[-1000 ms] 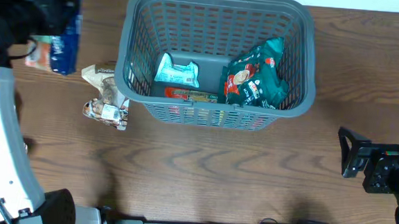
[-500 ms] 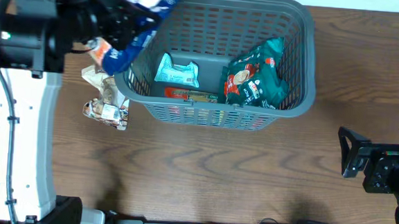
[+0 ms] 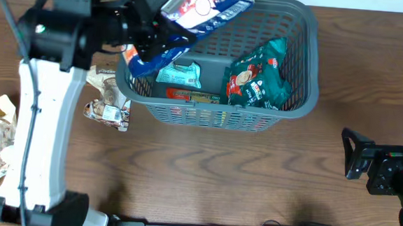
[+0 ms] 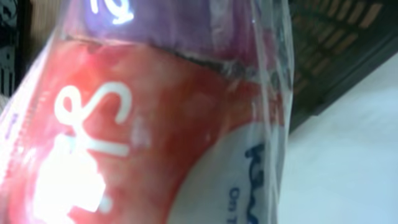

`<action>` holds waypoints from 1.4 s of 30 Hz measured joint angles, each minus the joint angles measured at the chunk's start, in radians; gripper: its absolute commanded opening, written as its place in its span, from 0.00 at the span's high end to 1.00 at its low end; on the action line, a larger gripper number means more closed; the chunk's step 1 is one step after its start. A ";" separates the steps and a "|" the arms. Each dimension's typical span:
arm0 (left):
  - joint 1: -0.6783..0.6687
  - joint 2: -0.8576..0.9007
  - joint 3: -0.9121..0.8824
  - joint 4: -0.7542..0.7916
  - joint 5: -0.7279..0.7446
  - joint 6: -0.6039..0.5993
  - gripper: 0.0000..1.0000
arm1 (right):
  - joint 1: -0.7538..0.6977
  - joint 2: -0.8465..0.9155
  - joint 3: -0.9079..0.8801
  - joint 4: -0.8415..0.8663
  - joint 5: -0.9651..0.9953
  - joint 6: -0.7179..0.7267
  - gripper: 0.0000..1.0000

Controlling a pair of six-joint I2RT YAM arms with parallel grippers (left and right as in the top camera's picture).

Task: Pack container
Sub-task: 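Carry the Kleenex packs with the left gripper over the basket, then lower the Kleenex packs into the basket and open the left gripper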

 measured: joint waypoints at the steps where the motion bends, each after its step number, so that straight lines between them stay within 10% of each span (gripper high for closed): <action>1: -0.005 0.019 0.000 0.000 0.003 0.009 0.94 | 0.000 0.000 0.000 0.000 0.000 0.000 0.01; 42: -0.074 0.400 0.000 -0.018 -0.166 0.082 0.94 | 0.000 0.000 0.000 0.000 0.000 0.000 0.01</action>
